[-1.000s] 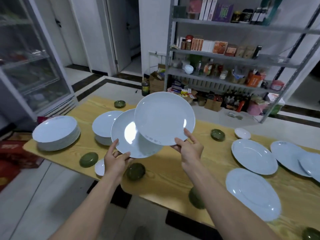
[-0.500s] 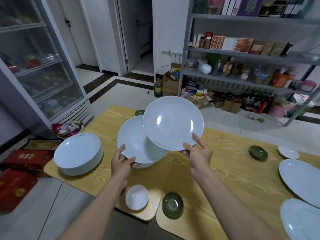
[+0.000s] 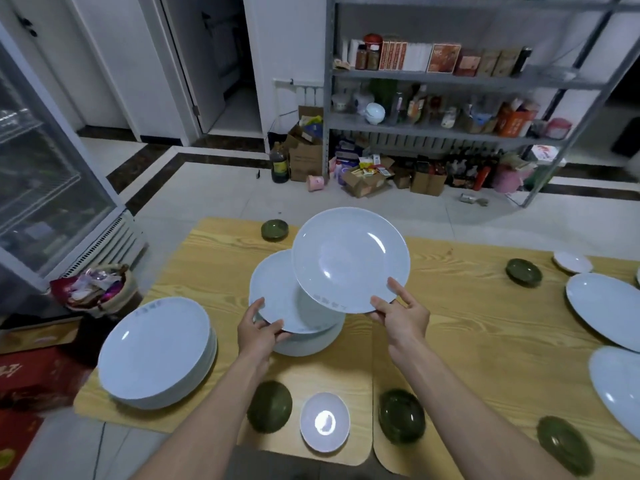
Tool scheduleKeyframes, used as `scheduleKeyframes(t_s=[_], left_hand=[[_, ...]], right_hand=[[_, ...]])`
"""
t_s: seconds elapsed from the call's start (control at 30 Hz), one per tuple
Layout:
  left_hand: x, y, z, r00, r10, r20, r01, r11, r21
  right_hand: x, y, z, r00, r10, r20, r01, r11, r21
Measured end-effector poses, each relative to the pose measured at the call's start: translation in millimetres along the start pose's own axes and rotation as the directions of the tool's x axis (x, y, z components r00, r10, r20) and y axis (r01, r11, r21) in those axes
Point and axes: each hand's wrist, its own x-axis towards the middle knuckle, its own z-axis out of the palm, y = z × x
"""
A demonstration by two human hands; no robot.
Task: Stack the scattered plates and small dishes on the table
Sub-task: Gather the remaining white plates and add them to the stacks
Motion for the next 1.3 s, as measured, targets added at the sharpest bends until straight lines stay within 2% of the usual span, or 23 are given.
scheduleKeyframes(t_s=[0.2,0.53,0.67,0.83,1.03,1.13,1.3], left_hand=[[18.1,-0.5,-15.1,0.997,-0.007,0.076,0.003,0.999,0.05],[32.6,-1.3,-40.4,0.968,-0.021,0.249,-0.054,0.955,0.291],[35.3,-0.7,-46.3,0.968,0.003,0.251,-0.093,0.932,0.349],[35.1,-2.8,-51.0,0.962,-0.04,0.269,-0.05,0.946,0.32],[39.2,-4.7,-51.9,0.96,-0.047,0.275,-0.037,0.955,0.295],[41.5,-7.0,-52.8,0.959,-0.039,0.282,-0.041,0.961,0.273],[42.6,-8.0,-52.9,0.955,-0.042,0.292,-0.043,0.96,0.278]], right_hand=[[0.7,24.2,14.4,0.999,0.034,-0.014,-0.034,0.999,-0.001],[0.0,62.9,30.5,0.995,0.099,-0.002,-0.099,0.99,-0.102],[1.0,75.4,33.8,0.994,0.112,-0.015,-0.113,0.98,-0.165],[7.3,86.5,39.1,0.989,0.143,-0.028,-0.146,0.971,-0.188],[12.5,89.3,49.2,0.989,0.144,0.04,-0.132,0.966,-0.223],[15.2,89.7,51.1,0.99,0.107,0.09,-0.072,0.944,-0.323],[18.1,88.8,52.9,0.998,0.036,0.052,-0.007,0.878,-0.479]])
